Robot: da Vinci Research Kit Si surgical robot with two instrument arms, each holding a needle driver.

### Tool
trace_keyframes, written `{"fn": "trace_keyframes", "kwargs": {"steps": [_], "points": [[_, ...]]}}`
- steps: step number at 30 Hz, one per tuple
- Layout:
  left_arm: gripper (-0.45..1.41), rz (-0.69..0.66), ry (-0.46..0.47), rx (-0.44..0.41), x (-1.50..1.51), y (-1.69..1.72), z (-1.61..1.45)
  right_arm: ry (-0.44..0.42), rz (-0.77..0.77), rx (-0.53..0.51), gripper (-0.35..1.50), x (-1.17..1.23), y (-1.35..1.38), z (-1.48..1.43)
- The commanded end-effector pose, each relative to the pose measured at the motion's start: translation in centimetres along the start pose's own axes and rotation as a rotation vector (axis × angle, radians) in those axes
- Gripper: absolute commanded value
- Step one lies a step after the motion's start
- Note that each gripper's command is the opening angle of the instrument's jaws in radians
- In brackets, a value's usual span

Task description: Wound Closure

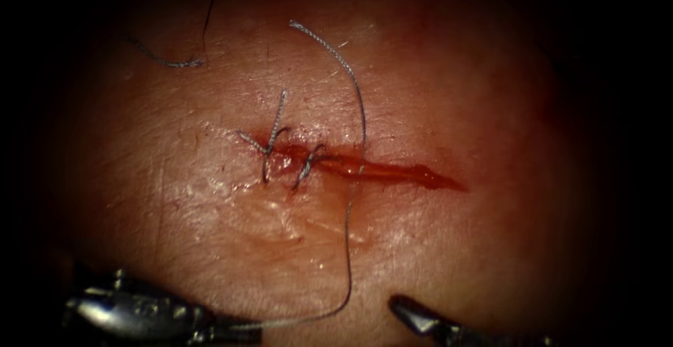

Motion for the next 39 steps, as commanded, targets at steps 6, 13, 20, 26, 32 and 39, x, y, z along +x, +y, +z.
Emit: {"fn": "trace_keyframes", "kwargs": {"steps": [6, 13, 20, 26, 32, 39], "points": [[-0.45, 0.022, 0.008, 0.021, 0.19, -0.19, 0.02, -0.105, -0.035, 0.093, 1.08, -0.03, 0.97, 0.30], [-0.45, 0.054, 0.009, 0.028, 0.39, -0.28, -0.10, -0.056, 0.023, 0.201, -0.01, -0.56, 1.09, 1.17], [-0.45, 0.094, 0.004, 0.043, 0.69, -0.48, -0.20, 0.094, 0.394, 0.436, -0.35, -1.10, 0.79, 1.43], [-0.45, 0.119, -0.041, 0.043, 0.98, -0.84, 0.06, 0.164, 0.602, 0.650, -0.35, -1.16, 0.78, 1.77], [-0.45, 0.118, -0.088, 0.040, 1.01, -1.46, 0.08, 0.304, 0.795, 0.828, -0.35, -1.14, 0.62, 1.81], [-0.45, 0.133, -0.105, 0.050, 0.78, -1.71, 0.79, 0.606, 1.033, 0.911, -0.35, -1.17, 0.58, 1.81]]}}
